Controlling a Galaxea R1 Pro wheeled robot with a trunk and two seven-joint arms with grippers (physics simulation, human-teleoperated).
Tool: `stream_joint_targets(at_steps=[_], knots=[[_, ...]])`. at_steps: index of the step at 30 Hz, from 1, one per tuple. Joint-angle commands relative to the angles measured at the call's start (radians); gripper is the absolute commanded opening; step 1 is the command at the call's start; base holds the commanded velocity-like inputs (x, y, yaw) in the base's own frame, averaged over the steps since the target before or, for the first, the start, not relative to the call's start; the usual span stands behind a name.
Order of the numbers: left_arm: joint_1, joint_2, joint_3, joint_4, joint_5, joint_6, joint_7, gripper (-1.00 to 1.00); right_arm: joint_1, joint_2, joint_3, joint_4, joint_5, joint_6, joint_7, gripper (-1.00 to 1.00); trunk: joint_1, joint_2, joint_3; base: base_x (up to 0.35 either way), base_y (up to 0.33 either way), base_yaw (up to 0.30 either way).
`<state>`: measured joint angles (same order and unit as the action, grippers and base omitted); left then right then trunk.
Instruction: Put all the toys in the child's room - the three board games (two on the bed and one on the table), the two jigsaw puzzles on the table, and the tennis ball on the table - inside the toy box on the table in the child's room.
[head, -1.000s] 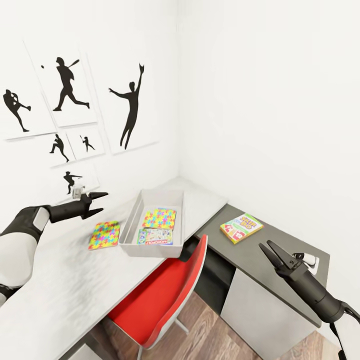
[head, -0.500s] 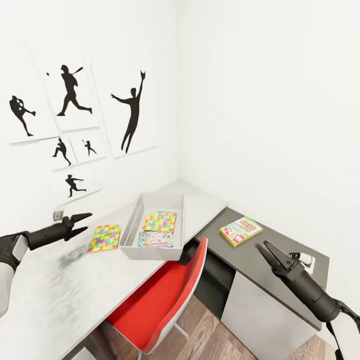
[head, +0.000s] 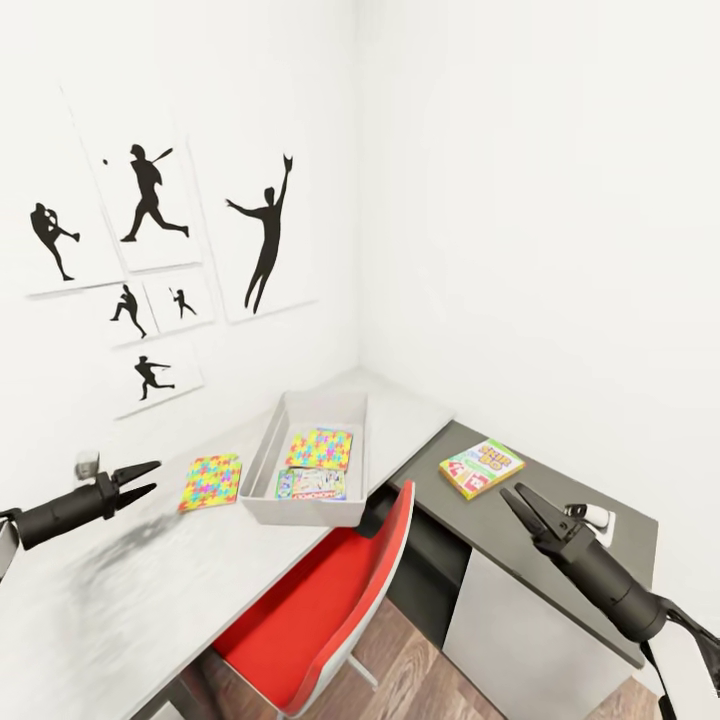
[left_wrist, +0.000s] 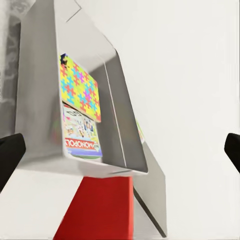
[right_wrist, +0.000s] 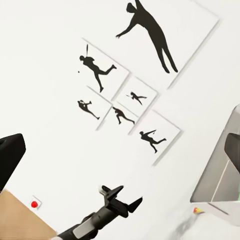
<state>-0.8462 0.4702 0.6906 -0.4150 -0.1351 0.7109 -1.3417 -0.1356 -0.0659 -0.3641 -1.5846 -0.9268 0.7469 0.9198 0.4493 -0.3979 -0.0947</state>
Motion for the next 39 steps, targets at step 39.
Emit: stream_joint_targets(at_steps=[39], knots=[[0.125,0.013,0.012,-0.074,-0.012,-0.045,-0.165,1.0,-0.003,0.0,0.139,0.0,-0.004,-0.066,-0.144,1.0,0.001,-0.002,0.061,-0.033,0.0,0.0]])
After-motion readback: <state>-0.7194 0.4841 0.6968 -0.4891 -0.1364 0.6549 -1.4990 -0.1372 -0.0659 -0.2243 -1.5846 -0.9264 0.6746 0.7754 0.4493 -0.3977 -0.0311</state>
